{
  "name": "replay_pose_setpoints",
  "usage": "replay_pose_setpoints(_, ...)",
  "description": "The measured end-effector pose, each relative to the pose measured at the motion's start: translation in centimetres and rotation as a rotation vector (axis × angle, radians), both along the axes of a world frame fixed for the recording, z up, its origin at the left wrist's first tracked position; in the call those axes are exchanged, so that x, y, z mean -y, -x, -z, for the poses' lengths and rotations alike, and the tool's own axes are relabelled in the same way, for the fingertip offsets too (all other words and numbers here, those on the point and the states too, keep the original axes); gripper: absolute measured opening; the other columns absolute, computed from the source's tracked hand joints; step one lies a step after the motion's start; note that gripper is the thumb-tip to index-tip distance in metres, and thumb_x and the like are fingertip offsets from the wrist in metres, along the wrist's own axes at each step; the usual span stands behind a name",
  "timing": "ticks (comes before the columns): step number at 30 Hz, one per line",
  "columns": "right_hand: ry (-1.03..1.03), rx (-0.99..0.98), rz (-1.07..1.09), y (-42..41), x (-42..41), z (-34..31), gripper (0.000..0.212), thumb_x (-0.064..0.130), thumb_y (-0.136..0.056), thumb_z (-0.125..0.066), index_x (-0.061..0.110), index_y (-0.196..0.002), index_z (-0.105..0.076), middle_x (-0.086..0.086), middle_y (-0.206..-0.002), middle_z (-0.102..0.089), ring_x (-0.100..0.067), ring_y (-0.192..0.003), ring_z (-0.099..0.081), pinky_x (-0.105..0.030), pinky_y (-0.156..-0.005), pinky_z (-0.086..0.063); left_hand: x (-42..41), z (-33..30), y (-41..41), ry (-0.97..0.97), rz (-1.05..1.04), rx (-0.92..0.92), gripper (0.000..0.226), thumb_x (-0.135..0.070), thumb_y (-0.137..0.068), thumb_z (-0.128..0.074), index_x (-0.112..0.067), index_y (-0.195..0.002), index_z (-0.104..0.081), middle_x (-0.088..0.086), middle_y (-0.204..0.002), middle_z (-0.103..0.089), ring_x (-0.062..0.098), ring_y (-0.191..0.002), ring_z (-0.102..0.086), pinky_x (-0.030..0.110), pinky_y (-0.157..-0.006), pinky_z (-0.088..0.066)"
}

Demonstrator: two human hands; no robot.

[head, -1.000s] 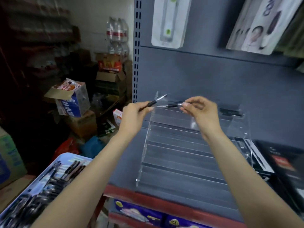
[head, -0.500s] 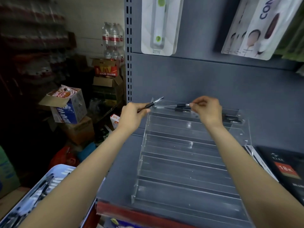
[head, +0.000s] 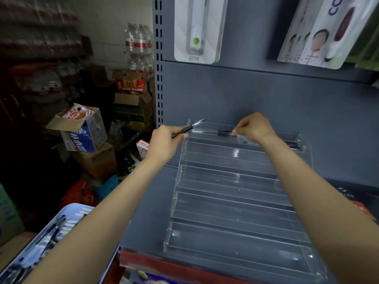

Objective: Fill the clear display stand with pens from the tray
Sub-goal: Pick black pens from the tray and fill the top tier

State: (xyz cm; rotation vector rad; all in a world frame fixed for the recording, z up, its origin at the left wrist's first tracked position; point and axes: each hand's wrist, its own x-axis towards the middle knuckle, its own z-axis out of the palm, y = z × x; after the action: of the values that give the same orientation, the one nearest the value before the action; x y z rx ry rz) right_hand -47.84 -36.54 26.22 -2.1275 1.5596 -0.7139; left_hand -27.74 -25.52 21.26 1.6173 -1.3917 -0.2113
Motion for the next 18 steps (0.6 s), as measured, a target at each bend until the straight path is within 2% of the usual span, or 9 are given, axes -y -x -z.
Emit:
replay_pose_setpoints(3, 0.004, -0.006, -0.005, 0.1, 0.0, 0.6, 0.015, 0.016, -0.087, -0.064, 0.003, -0.091, -0.072, -0.013, -0.099, -0.07, -0.024, -0.095, -0.062, -0.023, -0.075, -0.04, 0.0, -0.1, 0.1, -0.01, -0.011, 0.021, 0.03, -0.02, -0.091, -0.059, -0.015, -0.12, -0.063, -0.001, -0.08, -0.063, 0.0, -0.067, -0.054, 0.001, -0.059, -0.038)
replay_pose_setpoints(6, 0.09, -0.019, -0.021, 0.2, -0.4, 1.3, 0.021, 0.018, -0.091, -0.058, 0.001, -0.09, -0.071, -0.014, -0.096, -0.07, -0.024, -0.082, -0.059, -0.027, -0.076, -0.045, -0.1, -0.2, 0.2, -0.016, -0.033, 0.078, 0.031, -0.022, -0.091, -0.059, -0.017, -0.121, -0.063, 0.004, -0.09, -0.067, 0.019, -0.08, -0.063, 0.023, -0.071, -0.05)
replay_pose_setpoints(10, 0.168, -0.054, 0.0, 0.6, -0.5, 2.0, 0.018, 0.02, -0.09, -0.055, 0.013, -0.088, -0.072, -0.011, -0.091, -0.07, -0.029, -0.09, -0.062, -0.033, -0.081, -0.051, -0.2, -0.8, 0.9, 0.018, -0.056, 0.313, 0.033, -0.024, -0.091, -0.058, -0.019, -0.124, -0.061, 0.0, -0.087, -0.051, 0.023, -0.083, -0.057, 0.035, -0.073, -0.05)
replay_pose_setpoints(11, 0.199, -0.026, 0.009, 0.7, -0.7, 2.0, 0.017, 0.02, -0.09, -0.055, 0.016, -0.089, -0.072, -0.008, -0.092, -0.071, -0.027, -0.091, -0.063, -0.033, -0.082, -0.051, -0.1, -1.1, 1.2, 0.02, -0.05, 0.351, 0.034, -0.025, -0.091, -0.058, -0.019, -0.124, -0.06, 0.0, -0.087, -0.05, 0.024, -0.084, -0.057, 0.035, -0.074, -0.049)
replay_pose_setpoints(13, 0.233, 0.121, -0.033, 0.6, -1.6, 1.6, 0.016, 0.021, -0.09, -0.058, 0.016, -0.094, -0.072, 0.002, -0.093, -0.069, -0.016, -0.091, -0.061, -0.026, -0.084, -0.046, 0.0, -1.5, 1.7, 0.017, -0.032, 0.395, 0.035, -0.026, -0.091, -0.058, -0.02, -0.126, -0.059, 0.003, -0.091, -0.054, 0.026, -0.088, -0.057, 0.036, -0.077, -0.049)
replay_pose_setpoints(15, 0.184, 0.268, -0.17, 0.4, -2.9, 1.0, 0.016, 0.025, -0.09, -0.061, 0.015, -0.098, -0.071, 0.007, -0.091, -0.067, -0.01, -0.089, -0.06, -0.02, -0.083, -0.043, 0.1, -2.0, 2.4, 0.01, 0.004, 0.407, 0.035, -0.027, -0.091, -0.057, -0.021, -0.126, -0.059, 0.003, -0.091, -0.053, 0.026, -0.089, -0.057, 0.034, -0.077, -0.047)
replay_pose_setpoints(18, 0.076, 0.379, -0.402, 0.0, -3.7, 0.9, 0.006, 0.021, -0.087, -0.064, 0.019, -0.088, -0.07, 0.002, -0.084, -0.071, -0.017, -0.082, -0.067, -0.028, -0.082, -0.053, 0.4, -2.5, 3.3, 0.011, 0.088, 0.406, 0.031, -0.026, -0.091, -0.059, -0.024, -0.122, -0.062, 0.008, -0.091, -0.056, 0.026, -0.087, -0.056, 0.037, -0.077, -0.048)
